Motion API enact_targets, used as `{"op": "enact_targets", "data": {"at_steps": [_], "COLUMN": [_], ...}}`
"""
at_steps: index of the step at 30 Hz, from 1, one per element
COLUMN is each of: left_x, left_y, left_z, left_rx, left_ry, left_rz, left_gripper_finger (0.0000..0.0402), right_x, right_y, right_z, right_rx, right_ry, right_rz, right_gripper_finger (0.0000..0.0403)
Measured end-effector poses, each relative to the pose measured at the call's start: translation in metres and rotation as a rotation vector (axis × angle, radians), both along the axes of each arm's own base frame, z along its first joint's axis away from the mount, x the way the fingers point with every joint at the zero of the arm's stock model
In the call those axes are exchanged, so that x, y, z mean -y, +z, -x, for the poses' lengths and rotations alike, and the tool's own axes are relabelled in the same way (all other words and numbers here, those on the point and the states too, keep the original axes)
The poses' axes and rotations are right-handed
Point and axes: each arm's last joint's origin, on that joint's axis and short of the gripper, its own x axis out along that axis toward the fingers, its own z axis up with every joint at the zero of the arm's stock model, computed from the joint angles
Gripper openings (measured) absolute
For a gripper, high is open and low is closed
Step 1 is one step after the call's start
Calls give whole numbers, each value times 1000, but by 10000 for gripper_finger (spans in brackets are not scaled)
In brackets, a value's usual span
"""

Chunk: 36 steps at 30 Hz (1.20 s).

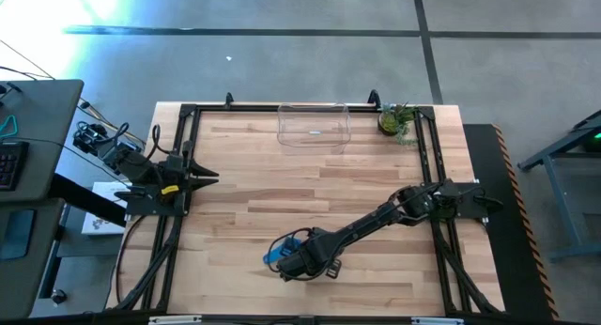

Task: Nest measuring cups in basket
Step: Adjust the nested measuring cups

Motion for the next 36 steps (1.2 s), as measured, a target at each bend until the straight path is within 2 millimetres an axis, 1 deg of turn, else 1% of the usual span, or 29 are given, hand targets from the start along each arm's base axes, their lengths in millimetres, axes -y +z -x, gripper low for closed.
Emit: {"op": "enact_targets", "data": {"at_steps": [4, 7, 14, 20, 28, 31, 36], "left_x": [0, 0, 0, 0, 0, 0, 0], "left_y": [0, 0, 0, 0, 0, 0, 0], "left_z": [0, 0, 0, 0, 0, 0, 0], "left_rx": [0, 0, 0, 0, 0, 0, 0], "left_ry": [0, 0, 0, 0, 0, 0, 0], "left_rz": [0, 0, -1, 0, 0, -1, 0], "left_gripper_finger": [58, 58, 58, 58, 58, 58, 58], "right_x": [0, 0, 0, -6, -11, -9, -4], "right_y": [0, 0, 0, 8, 14, 22, 33], "right_z": [0, 0, 0, 0, 2, 2, 2], "right_rx": [-3, -3, 4, 48, 120, 163, 233], "right_ry": [4, 10, 16, 23, 18, 7, -6], "right_rz": [-2, -4, 11, 73, 194, 240, 369], "right_gripper_finger": [74, 60, 60, 60, 60, 60, 60]}}
